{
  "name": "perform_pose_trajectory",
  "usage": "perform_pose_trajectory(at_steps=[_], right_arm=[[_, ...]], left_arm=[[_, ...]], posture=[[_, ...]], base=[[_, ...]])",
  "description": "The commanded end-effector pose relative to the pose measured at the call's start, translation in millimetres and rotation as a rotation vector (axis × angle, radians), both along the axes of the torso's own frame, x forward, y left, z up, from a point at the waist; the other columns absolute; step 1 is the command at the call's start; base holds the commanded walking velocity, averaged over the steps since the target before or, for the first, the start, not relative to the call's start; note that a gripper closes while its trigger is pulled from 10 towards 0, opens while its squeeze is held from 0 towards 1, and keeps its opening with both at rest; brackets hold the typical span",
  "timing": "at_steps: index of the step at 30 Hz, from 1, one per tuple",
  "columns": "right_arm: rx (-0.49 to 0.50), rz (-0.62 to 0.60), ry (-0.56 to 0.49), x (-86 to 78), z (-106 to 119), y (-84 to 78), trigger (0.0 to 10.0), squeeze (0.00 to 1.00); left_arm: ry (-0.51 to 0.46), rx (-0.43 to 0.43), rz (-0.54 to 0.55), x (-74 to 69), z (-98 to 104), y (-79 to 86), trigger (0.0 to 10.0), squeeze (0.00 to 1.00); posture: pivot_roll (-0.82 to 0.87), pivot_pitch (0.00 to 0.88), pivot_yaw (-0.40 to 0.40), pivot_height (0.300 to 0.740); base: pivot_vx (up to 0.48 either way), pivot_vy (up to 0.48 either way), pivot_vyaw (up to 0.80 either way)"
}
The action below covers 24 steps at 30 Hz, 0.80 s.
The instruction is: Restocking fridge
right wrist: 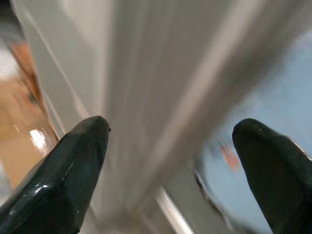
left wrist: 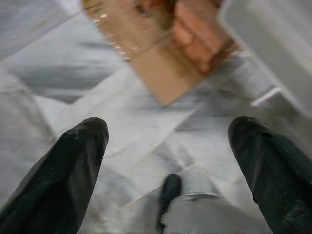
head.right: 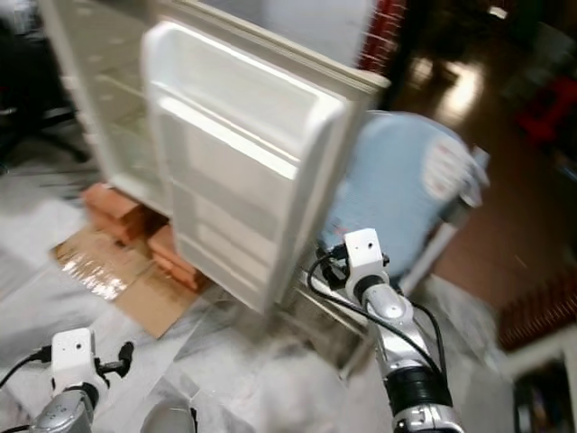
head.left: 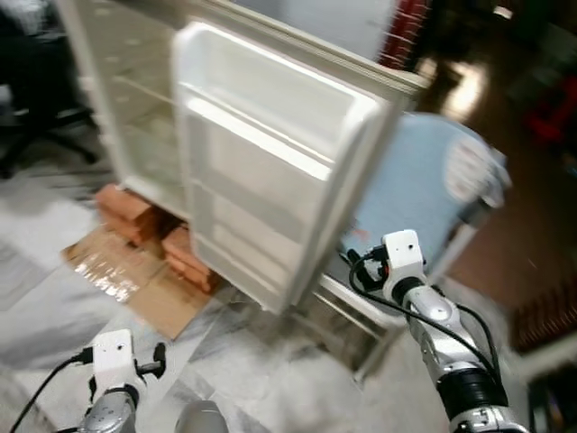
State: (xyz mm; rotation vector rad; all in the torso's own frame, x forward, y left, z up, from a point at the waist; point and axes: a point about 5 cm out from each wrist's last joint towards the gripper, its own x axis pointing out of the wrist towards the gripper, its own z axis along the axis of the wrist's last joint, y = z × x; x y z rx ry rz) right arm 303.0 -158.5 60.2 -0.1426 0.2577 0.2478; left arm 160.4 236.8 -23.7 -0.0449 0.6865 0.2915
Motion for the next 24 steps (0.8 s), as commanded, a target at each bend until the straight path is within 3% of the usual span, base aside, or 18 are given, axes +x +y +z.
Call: perform_pose_trajectory(at_steps=[1, 6, 15, 19, 24], right_arm=[[-0.019, -0.055, 0.022, -4.4, -3, -17.6, 10.0, 0.00], [-0.024, -0.071, 0.026, -4.4, -3, -18.8, 10.0, 0.00], [-0.081, -0.147, 0.054, -0.1, -5, -30.7, 10.0, 0.00], [-0.013, -0.254, 0.059, 18.0, 3, -33.3, 10.0, 0.00], [0.011, -0.298, 0.020, 36.6, 19, -28.8, 10.0, 0.00]], left_arm=[[-0.019, -0.022, -0.017, 5.7, 1, -9.4, 10.0, 0.00], [-0.016, -0.023, -0.018, 6.2, 0, -9.1, 10.0, 0.00], [0.003, -0.009, -0.003, 5.6, -2, -7.9, 10.0, 0.00], [0.021, -0.001, 0.004, 5.6, -3, -7.5, 10.0, 0.00], [0.079, -0.023, 0.027, 2.7, -9, -7.9, 10.0, 0.00]], posture=[[0.12, 0.019, -0.118, 0.740], [0.11, 0.018, -0.116, 0.740], [0.12, 0.016, -0.120, 0.740], [0.12, 0.016, -0.116, 0.740], [0.13, 0.012, -0.116, 0.740]], base=[[0.480, 0.000, 0.42], [0.454, 0.000, 0.25], [0.000, 0.000, 0.00], [0.000, 0.000, 0.00], [0.000, 0.000, 0.00]])
